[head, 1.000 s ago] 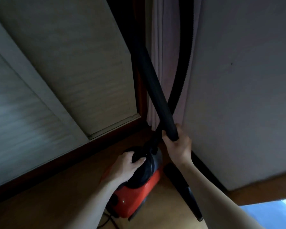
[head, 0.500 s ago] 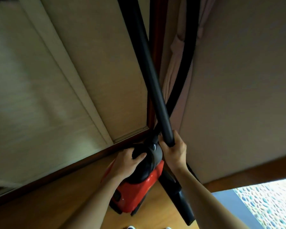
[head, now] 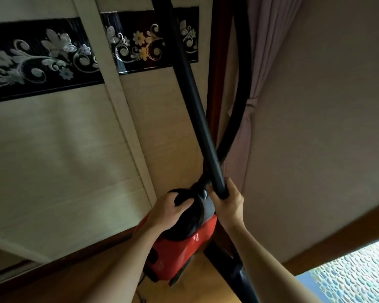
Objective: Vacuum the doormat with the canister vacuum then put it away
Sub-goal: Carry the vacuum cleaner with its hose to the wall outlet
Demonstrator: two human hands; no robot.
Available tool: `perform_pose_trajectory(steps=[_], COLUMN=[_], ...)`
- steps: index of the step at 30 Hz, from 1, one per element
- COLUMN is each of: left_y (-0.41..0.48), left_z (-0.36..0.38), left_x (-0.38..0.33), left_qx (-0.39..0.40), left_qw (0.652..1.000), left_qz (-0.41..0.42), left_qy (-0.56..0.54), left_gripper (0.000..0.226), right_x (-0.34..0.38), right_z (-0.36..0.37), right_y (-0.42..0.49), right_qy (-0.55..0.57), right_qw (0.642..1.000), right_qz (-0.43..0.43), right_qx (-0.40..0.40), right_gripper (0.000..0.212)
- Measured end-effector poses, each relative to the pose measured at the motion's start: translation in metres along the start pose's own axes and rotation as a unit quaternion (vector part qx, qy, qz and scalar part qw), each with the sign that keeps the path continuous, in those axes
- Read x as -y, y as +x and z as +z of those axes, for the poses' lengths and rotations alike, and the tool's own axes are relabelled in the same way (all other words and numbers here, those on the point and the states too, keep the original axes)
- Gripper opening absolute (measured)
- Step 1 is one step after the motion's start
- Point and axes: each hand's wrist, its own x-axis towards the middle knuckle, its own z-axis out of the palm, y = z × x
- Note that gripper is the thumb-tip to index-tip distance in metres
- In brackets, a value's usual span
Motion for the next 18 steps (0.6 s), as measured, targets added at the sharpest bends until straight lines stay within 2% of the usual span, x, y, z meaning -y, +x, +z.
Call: perform_pose_trajectory(steps=[3, 8, 15, 18], left_y=[-0.006, -0.02, -0.06, -0.082], left_z=[-0.005, -0.004, -0.001, -0.003], left_x=[-0.009, -0.014, -0.021, -0.02], left_qx=[-0.023, -0.05, -0.165, -0.209], left_qw=[1.0, 0.998, 0.981, 0.972], left_qz=[-0.004, -0.031, -0.1, -0.107], left_qy=[0.008, 0.002, -0.003, -0.007], left_gripper=[0.033, 0.028, 0.034, 0.026], right_x=[0.006, 0.011, 0.012, 0.015], right_z=[-0.006, -0.017, -0.013, -0.001], right_y=[0.003, 0.006, 0.006, 0.0], right_qy=[-0.005, -0.019, 0.023, 0.04], right_qw=[1.0, 0.997, 0.989, 0.981], right_qz=[-0.025, -0.051, -0.067, -0.097], right_qx=[0.012, 0.055, 0.126, 0.162], right_gripper=[0.037, 0.039, 0.025, 0.031])
